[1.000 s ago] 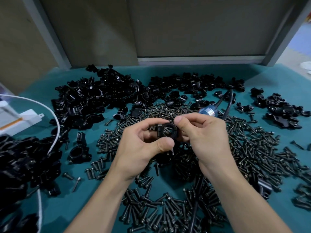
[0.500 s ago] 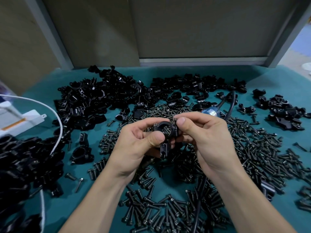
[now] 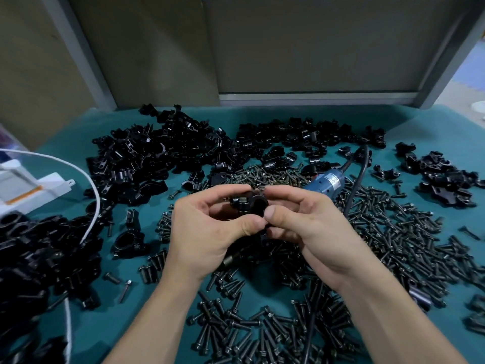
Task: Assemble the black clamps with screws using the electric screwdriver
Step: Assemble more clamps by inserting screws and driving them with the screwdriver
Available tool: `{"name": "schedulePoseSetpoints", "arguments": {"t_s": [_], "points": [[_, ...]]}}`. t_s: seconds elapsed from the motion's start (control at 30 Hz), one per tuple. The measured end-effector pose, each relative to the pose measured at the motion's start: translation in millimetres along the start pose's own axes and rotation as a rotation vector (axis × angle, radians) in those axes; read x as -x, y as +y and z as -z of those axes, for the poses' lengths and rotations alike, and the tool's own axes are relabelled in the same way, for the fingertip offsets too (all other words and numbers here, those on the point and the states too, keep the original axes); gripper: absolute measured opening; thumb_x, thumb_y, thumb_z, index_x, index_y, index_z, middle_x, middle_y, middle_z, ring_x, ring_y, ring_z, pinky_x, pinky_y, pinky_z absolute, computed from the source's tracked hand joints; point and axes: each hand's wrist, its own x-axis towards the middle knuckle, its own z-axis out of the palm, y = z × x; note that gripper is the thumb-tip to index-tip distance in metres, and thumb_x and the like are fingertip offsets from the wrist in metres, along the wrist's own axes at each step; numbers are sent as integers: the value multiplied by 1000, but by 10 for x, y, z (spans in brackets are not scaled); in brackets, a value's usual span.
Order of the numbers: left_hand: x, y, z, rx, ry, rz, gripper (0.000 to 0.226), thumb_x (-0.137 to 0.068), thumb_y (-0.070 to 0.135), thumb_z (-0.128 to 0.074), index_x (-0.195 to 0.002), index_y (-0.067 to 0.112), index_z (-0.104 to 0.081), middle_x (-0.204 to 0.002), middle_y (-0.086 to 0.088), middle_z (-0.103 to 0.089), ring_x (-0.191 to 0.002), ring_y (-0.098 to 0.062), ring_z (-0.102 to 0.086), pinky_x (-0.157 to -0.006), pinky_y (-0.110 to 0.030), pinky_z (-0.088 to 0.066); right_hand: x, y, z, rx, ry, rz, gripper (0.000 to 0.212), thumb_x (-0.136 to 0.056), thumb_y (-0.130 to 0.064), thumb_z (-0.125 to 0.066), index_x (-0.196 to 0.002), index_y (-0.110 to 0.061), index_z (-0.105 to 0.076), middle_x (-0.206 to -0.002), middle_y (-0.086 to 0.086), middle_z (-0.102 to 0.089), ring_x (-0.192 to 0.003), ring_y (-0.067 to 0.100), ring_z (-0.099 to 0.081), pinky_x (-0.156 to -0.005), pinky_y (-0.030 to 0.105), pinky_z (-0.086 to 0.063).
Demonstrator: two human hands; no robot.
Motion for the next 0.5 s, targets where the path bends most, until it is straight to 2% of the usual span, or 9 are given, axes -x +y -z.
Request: {"name": "schedulePoseSetpoints", "arguments": {"t_s": [0.13, 0.23, 0.33, 0.4, 0.5], "points": [[22, 31, -8, 24, -26, -21, 62, -50, 51, -100, -107, 35, -83, -97, -4, -82, -90, -23, -80, -75, -27, -63, -21, 8, 3, -37, 72, -23, 42, -68, -12, -79, -110, -8, -73, -88, 9, -79, -72, 13, -75, -62, 19, -57], [19, 52, -20, 77, -61, 15, 57, -59, 35, -98, -113, 34, -81, -98, -7, -82, -90, -21, -80, -72, -25, -62, -34, -7, 42, -82, 72, -79, 45, -75, -16, -78, -118, -4, -74, -98, 15, -79, -78, 20, -76, -67, 24, -59], [14, 51, -45, 56, -28, 26, 45, -67, 24, -93, -109, 36, -82, -97, -4, -82, -84, -14, -77, -63, -20, -58, -37, -13, 61, -96, 66, -92, 37, -77, -20, -76, -111, -5, -78, -88, 9, -79, -70, 13, -73, -64, 23, -58], [5, 52, -49, 51, 13, 20, 36, -70, 22, -93, -100, 39, -84, -93, -1, -82, -79, -10, -76, -61, -19, -57, -41, -4, 59, -60, 50, -95, 34, -77, -25, -76, -107, -8, -81, -98, 13, -80, -79, 16, -74, -68, 25, -59], [1, 64, -41, 82, 39, -12, 30, -67, 22, -88, -96, 32, -85, -88, -1, -82, -74, -8, -75, -64, -18, -57, -44, 14, 49, -6, 35, -93, 32, -80, -29, -73, -106, -13, -82, -106, 13, -79, -87, 18, -74, -71, 28, -60]]}}
